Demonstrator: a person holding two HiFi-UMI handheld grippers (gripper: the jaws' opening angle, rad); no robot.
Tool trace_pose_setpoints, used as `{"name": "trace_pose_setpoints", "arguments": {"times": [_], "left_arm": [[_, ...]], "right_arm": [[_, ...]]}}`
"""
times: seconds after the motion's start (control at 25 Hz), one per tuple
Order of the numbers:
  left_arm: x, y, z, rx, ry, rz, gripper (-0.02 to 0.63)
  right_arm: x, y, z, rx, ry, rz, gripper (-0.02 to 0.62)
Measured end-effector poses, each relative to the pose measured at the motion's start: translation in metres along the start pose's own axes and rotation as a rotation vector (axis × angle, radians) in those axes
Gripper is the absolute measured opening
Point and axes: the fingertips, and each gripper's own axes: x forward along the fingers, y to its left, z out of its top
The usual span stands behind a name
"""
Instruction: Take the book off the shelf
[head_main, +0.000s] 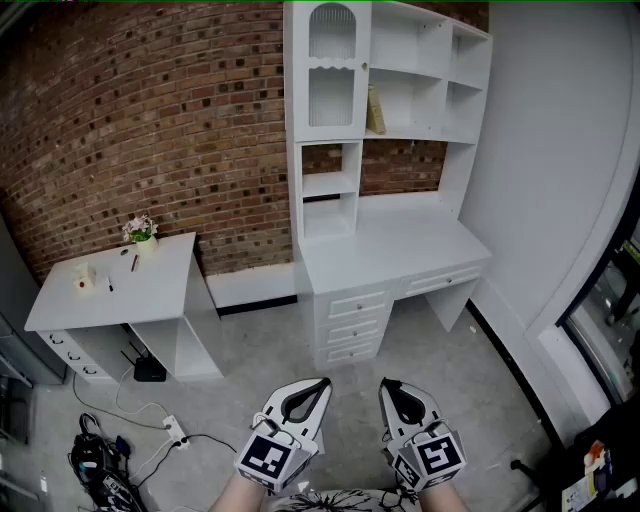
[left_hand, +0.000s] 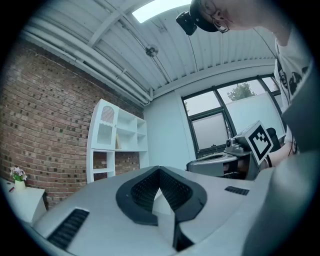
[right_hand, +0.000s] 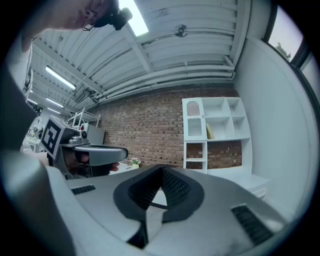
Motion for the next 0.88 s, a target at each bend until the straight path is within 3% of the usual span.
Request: {"name": "trace_pose_setpoints", "arguments": {"times": [0.32,0.88], "left_arm": [[0.0,0.003,-0.005,-0.023,-0.003,-0.002,0.012],[0.015,0.029,-0.03,-0.064,0.048,0.017,0.012]], "right_arm": [[0.006,0.003,-0.009,0.02,0.017,0.007,0.0],[0.039,-0.01,-0.038,0.064,0.145,0.015,0.002]]}}
